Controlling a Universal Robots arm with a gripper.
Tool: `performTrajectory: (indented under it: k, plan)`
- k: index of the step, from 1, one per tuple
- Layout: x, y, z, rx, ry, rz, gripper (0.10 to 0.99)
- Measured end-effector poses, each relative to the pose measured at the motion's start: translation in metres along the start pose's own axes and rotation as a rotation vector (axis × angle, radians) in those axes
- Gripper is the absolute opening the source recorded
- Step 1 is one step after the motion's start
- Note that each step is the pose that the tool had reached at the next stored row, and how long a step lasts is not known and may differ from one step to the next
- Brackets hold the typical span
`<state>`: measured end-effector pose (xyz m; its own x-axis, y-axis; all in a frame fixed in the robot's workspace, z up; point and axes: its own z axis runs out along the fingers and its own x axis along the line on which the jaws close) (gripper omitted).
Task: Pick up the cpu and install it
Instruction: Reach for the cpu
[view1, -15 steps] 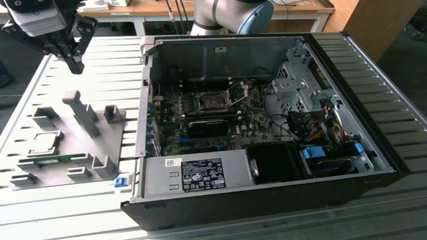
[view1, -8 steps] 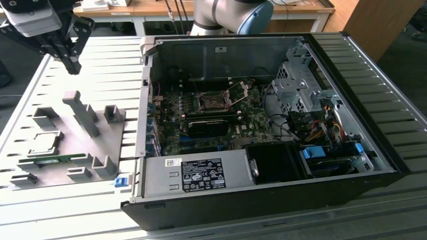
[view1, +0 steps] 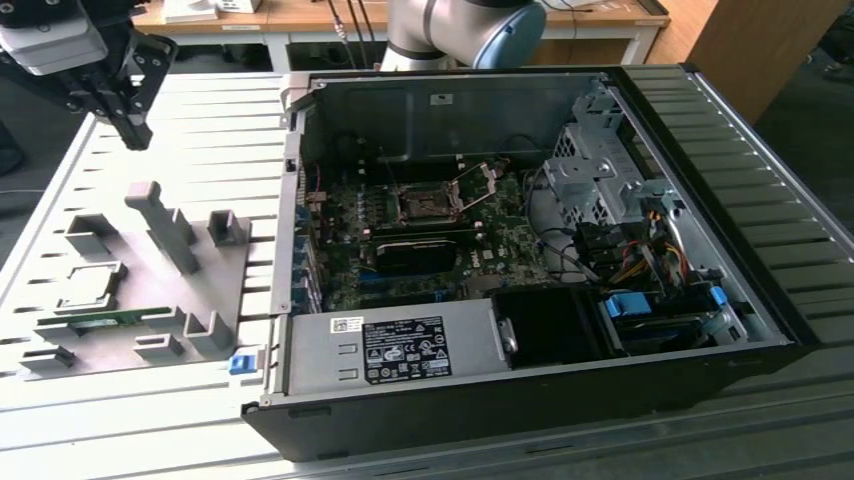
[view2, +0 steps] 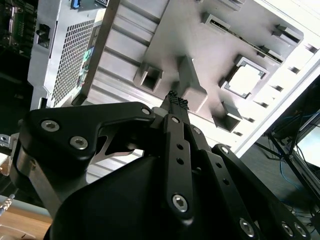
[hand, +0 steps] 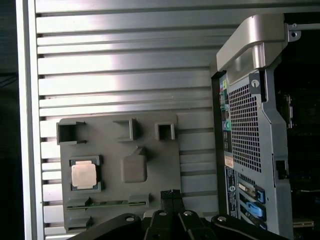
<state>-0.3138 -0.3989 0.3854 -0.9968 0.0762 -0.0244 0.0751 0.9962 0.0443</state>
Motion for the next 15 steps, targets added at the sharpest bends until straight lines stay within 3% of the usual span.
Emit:
performTrajectory:
  k: [15]
  plan:
    - [0.0194,-0.0015,0.0008,0.0,0.0,0.0,0.106]
